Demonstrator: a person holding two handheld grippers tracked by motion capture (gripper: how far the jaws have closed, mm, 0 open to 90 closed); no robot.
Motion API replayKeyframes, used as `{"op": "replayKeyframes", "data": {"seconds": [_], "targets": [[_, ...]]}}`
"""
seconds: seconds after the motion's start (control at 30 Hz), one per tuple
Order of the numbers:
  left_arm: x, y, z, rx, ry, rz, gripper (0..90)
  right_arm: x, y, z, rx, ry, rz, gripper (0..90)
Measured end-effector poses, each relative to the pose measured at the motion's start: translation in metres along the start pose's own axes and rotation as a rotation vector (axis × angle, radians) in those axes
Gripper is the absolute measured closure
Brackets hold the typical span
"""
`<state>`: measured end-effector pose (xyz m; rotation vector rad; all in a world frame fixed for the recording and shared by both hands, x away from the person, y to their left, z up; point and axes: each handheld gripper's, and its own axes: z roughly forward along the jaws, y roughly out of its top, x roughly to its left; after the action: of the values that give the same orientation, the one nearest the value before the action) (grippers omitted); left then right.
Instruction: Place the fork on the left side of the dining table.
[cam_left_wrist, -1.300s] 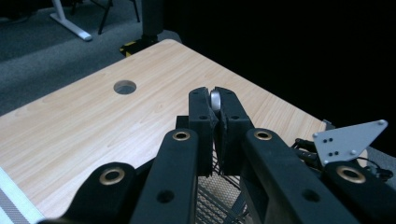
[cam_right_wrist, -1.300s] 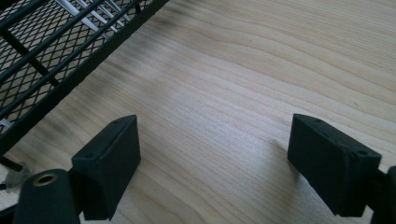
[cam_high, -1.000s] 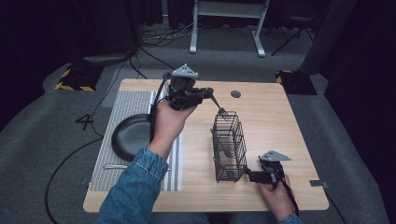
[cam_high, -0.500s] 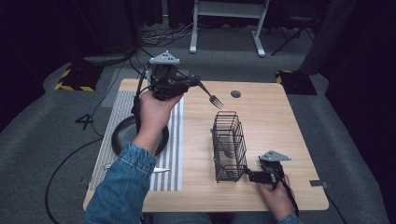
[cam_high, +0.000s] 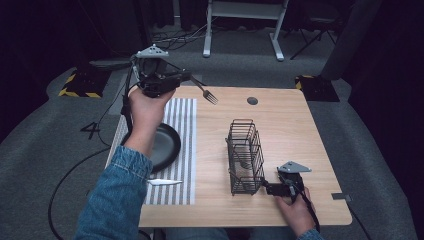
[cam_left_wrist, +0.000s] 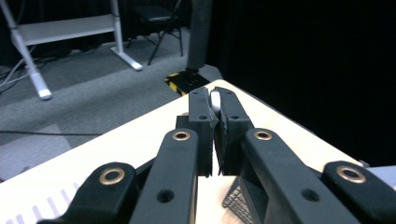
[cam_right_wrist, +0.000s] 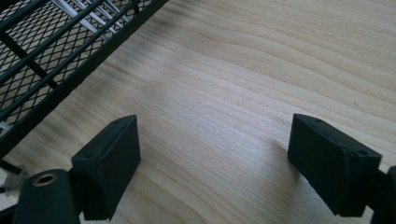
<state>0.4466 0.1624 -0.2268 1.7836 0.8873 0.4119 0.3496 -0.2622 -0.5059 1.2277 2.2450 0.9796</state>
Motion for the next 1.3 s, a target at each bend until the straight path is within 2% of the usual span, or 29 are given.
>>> {"op": "replayKeyframes", "data": {"seconds": [0.17,0.27,0.3,0.37,0.43,0.6,0.7,0.8,0.97,1.0,1.1,1.13,1.3], "targets": [[0.009,-0.001,-0.004,-0.003,0.032,-0.012,86.5,0.0,0.0,0.0,0.001,0.001,0.002,17.0],[0.023,-0.002,-0.01,-0.011,0.064,-0.037,86.5,0.0,0.0,0.0,0.0,0.001,0.001,17.0],[0.023,-0.002,-0.01,-0.011,0.064,-0.037,86.5,0.0,0.0,0.0,0.0,0.0,0.0,17.0],[0.032,-0.003,-0.014,0.0,0.096,-0.056,86.5,0.0,0.0,0.0,0.0,0.0,0.0,17.0],[0.035,-0.003,-0.015,0.003,0.104,-0.065,86.5,0.0,0.0,0.0,0.0,0.0,0.001,17.0],[0.053,-0.004,-0.02,-0.003,0.14,-0.112,86.5,0.0,0.0,0.0,-0.002,0.0,-0.003,17.0],[0.056,-0.005,-0.02,0.001,0.144,-0.116,86.5,0.0,0.0,0.0,-0.002,0.0,-0.002,17.0],[0.057,-0.005,-0.02,0.016,0.153,-0.097,86.5,0.0,0.0,0.0,-0.002,0.0,-0.002,17.0],[0.064,-0.01,-0.011,0.029,0.155,-0.114,86.5,0.0,0.0,0.0,-0.002,0.0,-0.003,17.0],[0.067,-0.013,-0.004,0.051,0.163,-0.112,86.5,0.0,0.0,0.0,-0.002,-0.001,-0.003,17.0],[0.07,-0.016,0.004,0.061,0.163,-0.115,86.5,0.0,0.0,0.0,-0.002,0.0,-0.002,17.0],[0.074,-0.019,0.01,0.071,0.162,-0.128,86.4,0.0,0.0,0.0,-0.002,-0.001,-0.002,17.0],[0.083,-0.028,0.026,0.108,0.18,-0.135,86.5,0.0,0.0,0.0,-0.002,0.0,-0.002,17.0]]}}
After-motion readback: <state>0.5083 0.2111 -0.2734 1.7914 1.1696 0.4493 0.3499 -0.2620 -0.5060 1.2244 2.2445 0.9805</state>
